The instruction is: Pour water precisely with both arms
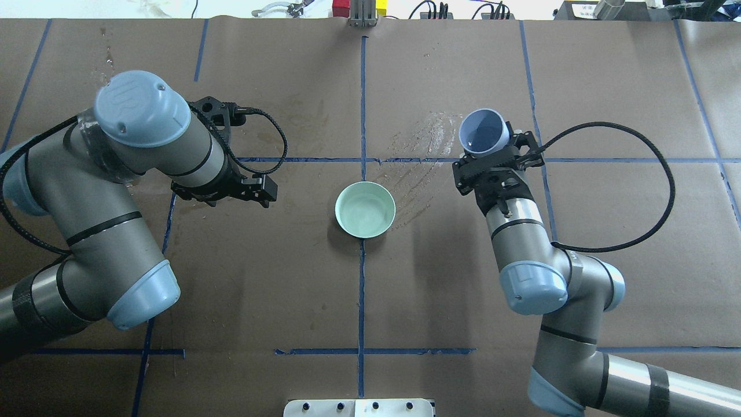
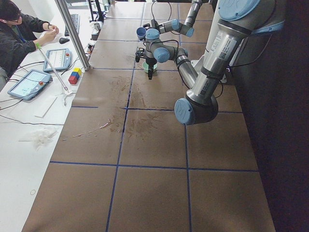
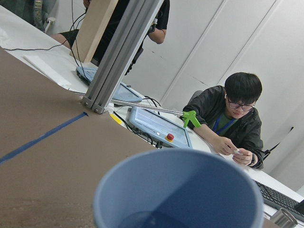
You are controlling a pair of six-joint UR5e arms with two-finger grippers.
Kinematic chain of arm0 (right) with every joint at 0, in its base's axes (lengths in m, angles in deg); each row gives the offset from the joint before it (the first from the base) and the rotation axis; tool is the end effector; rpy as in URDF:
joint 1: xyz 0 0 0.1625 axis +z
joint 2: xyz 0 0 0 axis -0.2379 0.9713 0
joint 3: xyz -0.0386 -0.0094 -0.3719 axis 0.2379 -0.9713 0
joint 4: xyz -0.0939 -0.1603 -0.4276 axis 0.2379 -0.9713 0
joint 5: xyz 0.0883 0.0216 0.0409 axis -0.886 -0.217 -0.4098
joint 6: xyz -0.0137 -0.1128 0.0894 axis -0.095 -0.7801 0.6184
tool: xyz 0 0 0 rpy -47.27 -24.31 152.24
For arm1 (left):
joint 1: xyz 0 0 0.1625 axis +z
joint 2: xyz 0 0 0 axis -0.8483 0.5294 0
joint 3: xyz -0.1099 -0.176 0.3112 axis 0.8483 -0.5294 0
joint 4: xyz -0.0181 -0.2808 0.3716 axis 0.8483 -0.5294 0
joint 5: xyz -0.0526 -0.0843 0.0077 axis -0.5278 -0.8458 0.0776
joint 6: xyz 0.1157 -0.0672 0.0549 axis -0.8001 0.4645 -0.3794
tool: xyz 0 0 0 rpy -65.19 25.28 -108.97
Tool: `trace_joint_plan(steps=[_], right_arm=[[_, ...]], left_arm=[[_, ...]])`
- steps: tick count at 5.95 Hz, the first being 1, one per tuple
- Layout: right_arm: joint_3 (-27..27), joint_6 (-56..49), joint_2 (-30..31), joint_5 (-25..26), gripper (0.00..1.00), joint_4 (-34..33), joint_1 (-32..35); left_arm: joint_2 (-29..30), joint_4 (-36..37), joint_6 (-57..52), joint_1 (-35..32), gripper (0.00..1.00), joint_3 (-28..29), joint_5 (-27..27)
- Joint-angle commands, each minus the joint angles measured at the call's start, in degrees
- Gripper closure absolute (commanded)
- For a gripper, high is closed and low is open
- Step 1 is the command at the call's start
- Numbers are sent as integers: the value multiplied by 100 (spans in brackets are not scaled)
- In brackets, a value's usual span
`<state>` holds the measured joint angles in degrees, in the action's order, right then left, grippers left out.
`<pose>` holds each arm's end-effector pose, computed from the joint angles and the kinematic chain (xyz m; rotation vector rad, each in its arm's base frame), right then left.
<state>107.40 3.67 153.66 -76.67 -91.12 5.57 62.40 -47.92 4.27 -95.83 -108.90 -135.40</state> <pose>-0.5213 -0.4512 0.2514 1.3205 -0.2753 -0.0200 0.4625 -0.4558 0.1882 0.0875 0.8379 -0.0072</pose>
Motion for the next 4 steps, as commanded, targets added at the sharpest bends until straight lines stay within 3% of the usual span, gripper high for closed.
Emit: trace_joint_plan(steps=[1, 4], right_arm=[[-129, -68, -757, 513, 100, -1243, -411], [-585, -85, -893, 909, 100, -1477, -641]], left_arm=[[4, 2, -1, 1, 0, -17, 0], [4, -6, -18, -8, 0, -35, -9]])
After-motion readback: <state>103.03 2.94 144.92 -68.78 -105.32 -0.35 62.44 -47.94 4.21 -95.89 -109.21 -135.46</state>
